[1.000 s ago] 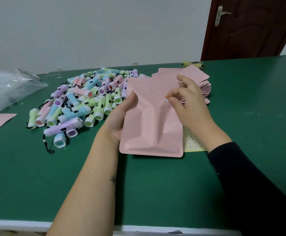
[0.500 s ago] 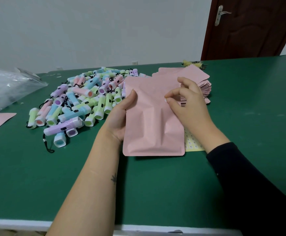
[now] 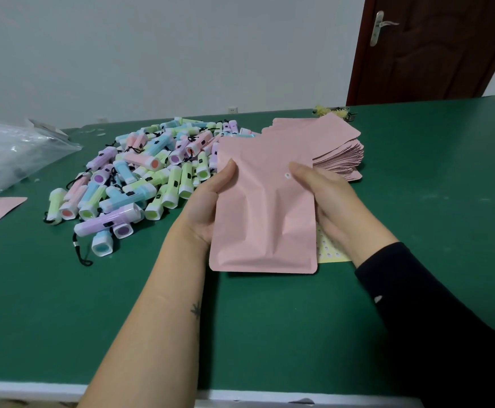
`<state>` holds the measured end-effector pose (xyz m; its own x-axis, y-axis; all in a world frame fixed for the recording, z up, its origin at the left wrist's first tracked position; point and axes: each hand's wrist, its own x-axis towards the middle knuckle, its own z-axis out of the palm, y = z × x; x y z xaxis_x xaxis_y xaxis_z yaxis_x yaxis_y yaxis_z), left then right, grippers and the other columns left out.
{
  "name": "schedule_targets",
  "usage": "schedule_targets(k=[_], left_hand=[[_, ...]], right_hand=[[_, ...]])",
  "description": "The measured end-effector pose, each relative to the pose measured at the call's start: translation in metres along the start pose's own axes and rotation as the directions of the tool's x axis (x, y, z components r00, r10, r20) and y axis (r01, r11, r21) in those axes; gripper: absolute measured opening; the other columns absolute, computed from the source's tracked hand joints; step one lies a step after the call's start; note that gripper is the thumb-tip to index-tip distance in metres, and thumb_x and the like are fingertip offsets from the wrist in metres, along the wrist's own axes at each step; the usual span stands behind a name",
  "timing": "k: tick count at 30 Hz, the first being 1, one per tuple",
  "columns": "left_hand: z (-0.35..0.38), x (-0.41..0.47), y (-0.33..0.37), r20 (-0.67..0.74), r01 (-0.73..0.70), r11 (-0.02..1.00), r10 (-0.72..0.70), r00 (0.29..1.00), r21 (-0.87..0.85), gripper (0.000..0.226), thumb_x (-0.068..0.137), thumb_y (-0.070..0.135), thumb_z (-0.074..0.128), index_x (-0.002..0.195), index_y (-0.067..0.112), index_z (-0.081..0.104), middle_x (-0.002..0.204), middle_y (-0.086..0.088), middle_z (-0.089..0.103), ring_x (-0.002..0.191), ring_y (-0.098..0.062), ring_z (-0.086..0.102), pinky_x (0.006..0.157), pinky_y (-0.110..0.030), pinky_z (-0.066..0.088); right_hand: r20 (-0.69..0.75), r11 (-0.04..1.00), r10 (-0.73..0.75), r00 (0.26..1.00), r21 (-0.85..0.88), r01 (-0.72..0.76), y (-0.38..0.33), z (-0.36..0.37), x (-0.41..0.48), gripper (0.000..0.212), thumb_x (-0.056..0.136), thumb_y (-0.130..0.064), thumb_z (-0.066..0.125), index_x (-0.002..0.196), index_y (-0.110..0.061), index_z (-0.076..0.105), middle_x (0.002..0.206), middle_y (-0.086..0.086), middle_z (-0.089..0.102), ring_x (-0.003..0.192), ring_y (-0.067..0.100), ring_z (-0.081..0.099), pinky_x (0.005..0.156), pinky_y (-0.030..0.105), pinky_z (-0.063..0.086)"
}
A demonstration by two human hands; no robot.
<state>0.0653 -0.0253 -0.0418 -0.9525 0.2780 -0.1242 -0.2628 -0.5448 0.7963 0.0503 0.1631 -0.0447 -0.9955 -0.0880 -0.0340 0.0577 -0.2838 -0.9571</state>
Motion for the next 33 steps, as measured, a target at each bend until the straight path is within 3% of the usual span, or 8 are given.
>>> schedule_targets(k=[4, 9, 19, 22, 25, 28, 30, 33], left_hand=[[0.002, -0.001, -0.001, 0.031, 0.028, 1.0, -0.028, 0.999, 0.004, 0.043, 0.099, 0.037, 0.047, 0.092, 0.01, 0.081, 0.101, -0.009, 0.076, 0.091, -0.024, 0.074, 0.071, -0.035, 0.06], [0.005, 0.001, -0.003, -0.006, 0.038, 0.999, -0.038, 0.999, 0.026, 0.042, 0.097, 0.036, 0.049, 0.09, 0.009, 0.081, 0.098, -0.01, 0.076, 0.086, -0.024, 0.074, 0.068, -0.035, 0.06], [0.002, 0.003, 0.0, -0.052, 0.044, 0.999, -0.043, 0.998, 0.012, 0.036, 0.096, 0.034, 0.054, 0.089, 0.01, 0.081, 0.096, -0.009, 0.076, 0.085, -0.024, 0.074, 0.067, -0.036, 0.06], [0.003, 0.005, 0.0, -0.094, 0.043, 0.999, -0.042, 0.995, 0.004, 0.036, 0.096, 0.034, 0.054, 0.097, 0.008, 0.079, 0.098, -0.011, 0.076, 0.085, -0.026, 0.074, 0.065, -0.037, 0.061], [0.003, 0.01, 0.001, -0.139, -0.05, 0.996, 0.039, 0.99, -0.077, 0.038, 0.102, 0.036, 0.046, 0.113, 0.005, 0.066, 0.104, -0.014, 0.074, 0.09, -0.028, 0.073, 0.071, -0.039, 0.06], [0.002, 0.014, 0.003, -0.144, -0.134, 0.977, 0.11, 0.983, -0.165, 0.04, 0.103, 0.038, 0.043, 0.115, 0.005, 0.063, 0.108, -0.015, 0.073, 0.094, -0.029, 0.072, 0.075, -0.042, 0.059], [0.002, 0.013, 0.003, -0.13, -0.111, 0.987, 0.095, 0.987, -0.117, 0.037, 0.101, 0.036, 0.047, 0.113, 0.005, 0.064, 0.105, -0.015, 0.074, 0.092, -0.029, 0.073, 0.072, -0.041, 0.061], [0.001, 0.011, 0.002, -0.115, -0.057, 0.998, 0.057, 0.992, 0.006, 0.031, 0.099, 0.03, 0.052, 0.109, 0.005, 0.067, 0.102, -0.013, 0.075, 0.091, -0.027, 0.073, 0.07, -0.037, 0.061]], right_hand=[[-0.049, 0.987, -0.103, 0.993, -0.133, 0.096, 0.007, 0.004, 0.0, 0.009, 0.086, -0.016, 0.073, 0.094, -0.014, 0.074, 0.09, 0.002, 0.077, 0.077, 0.016, 0.073, 0.066, 0.026, 0.059], [-0.089, 0.967, -0.183, 0.979, -0.197, 0.163, 0.006, 0.0, 0.002, 0.009, 0.084, -0.01, 0.073, 0.088, -0.018, 0.073, 0.091, 0.002, 0.075, 0.082, 0.017, 0.071, 0.076, 0.031, 0.059], [-0.075, 0.961, -0.216, 0.973, -0.191, 0.199, 0.006, 0.003, 0.002, 0.009, 0.087, -0.011, 0.071, 0.086, -0.02, 0.071, 0.089, 0.0, 0.074, 0.077, 0.014, 0.069, 0.073, 0.03, 0.057], [-0.057, 0.981, -0.154, 0.986, -0.131, 0.145, 0.006, 0.003, 0.002, 0.003, 0.089, -0.018, 0.069, 0.09, -0.015, 0.07, 0.09, -0.002, 0.075, 0.079, 0.015, 0.07, 0.07, 0.027, 0.057], [0.01, 0.992, -0.03, 1.0, -0.123, 0.031, 0.007, 0.002, 0.004, 0.019, 0.089, -0.033, 0.068, 0.102, -0.018, 0.069, 0.105, -0.002, 0.074, 0.1, 0.017, 0.068, 0.086, 0.033, 0.054], [0.107, 0.973, 0.007, 0.994, -0.23, 0.018, 0.01, 0.002, 0.001, 0.019, 0.085, -0.034, 0.073, 0.097, -0.02, 0.073, 0.092, -0.006, 0.076, 0.084, 0.012, 0.072, 0.069, 0.027, 0.056], [0.112, 0.97, 0.008, 0.994, -0.243, 0.019, 0.013, 0.004, 0.0, 0.019, 0.082, -0.031, 0.075, 0.097, -0.019, 0.073, 0.09, -0.005, 0.077, 0.08, 0.013, 0.073, 0.064, 0.026, 0.057], [0.09, 0.976, 0.001, 0.996, -0.216, 0.019, 0.014, 0.005, 0.001, 0.023, 0.082, -0.031, 0.076, 0.1, -0.018, 0.072, 0.094, -0.005, 0.077, 0.086, 0.016, 0.074, 0.078, 0.033, 0.058]])
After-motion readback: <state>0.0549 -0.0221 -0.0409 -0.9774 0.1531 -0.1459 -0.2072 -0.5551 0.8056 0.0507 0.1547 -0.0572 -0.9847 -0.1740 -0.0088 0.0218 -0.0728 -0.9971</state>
